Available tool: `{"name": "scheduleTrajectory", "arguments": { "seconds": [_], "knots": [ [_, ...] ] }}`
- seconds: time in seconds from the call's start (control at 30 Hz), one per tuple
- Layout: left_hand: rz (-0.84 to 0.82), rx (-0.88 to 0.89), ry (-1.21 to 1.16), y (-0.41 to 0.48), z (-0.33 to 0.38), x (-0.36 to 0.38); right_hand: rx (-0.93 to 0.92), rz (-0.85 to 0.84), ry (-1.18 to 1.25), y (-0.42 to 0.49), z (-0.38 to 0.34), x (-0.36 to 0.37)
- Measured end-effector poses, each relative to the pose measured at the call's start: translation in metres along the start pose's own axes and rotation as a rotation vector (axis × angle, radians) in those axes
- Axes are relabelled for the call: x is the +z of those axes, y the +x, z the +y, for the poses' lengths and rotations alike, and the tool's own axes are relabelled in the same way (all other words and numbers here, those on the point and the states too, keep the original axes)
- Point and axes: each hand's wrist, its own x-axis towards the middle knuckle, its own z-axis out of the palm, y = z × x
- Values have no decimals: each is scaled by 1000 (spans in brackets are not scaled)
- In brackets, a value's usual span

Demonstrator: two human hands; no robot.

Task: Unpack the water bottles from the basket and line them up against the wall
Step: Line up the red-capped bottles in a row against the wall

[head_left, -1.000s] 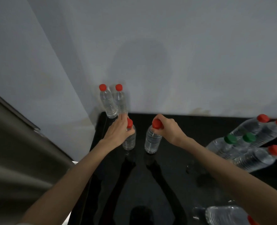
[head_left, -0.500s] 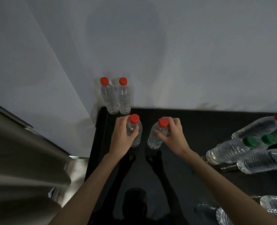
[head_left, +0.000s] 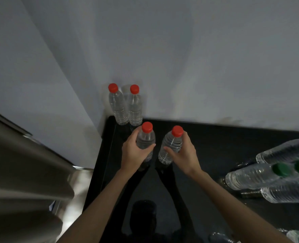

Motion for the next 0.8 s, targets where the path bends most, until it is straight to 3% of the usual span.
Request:
{"name": "scheduleTrajectory", "arguments": {
  "seconds": [0.43,0.8],
  "knots": [
    [58,-3,11,98,15,33,-12,41,70,105,-8,-4],
    [61,15,-65,122,3,56,-25,51,155,144,1,1]
  ]
}}
